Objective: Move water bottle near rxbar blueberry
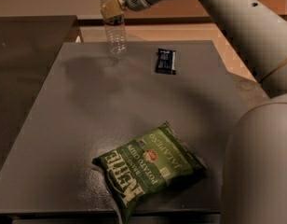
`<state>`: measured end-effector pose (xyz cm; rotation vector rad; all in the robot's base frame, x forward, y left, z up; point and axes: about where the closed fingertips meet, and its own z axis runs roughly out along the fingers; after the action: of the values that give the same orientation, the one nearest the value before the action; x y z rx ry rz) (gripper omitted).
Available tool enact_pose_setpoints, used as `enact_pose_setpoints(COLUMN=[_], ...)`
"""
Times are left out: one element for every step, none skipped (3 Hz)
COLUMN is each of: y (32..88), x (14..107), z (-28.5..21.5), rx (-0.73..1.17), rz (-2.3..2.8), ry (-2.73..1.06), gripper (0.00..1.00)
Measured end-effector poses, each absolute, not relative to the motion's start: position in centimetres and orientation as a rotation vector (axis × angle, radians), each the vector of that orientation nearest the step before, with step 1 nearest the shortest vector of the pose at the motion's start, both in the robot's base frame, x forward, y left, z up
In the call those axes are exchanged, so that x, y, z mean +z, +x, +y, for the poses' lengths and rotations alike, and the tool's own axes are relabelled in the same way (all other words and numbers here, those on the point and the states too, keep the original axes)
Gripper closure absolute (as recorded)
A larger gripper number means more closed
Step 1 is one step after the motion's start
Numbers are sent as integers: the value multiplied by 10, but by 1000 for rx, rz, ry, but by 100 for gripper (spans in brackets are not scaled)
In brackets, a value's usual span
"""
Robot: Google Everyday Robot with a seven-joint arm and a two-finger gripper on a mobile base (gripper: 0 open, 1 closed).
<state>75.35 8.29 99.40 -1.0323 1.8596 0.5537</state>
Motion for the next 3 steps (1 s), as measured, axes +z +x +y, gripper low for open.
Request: enact_pose_setpoints(y=[759, 758, 756], x=[980, 970, 962], z=[35, -4, -27], rx=[509, 471, 454], rz=[1934, 1968, 1967], ry=[-969, -901, -854], gripper=[100, 100, 100])
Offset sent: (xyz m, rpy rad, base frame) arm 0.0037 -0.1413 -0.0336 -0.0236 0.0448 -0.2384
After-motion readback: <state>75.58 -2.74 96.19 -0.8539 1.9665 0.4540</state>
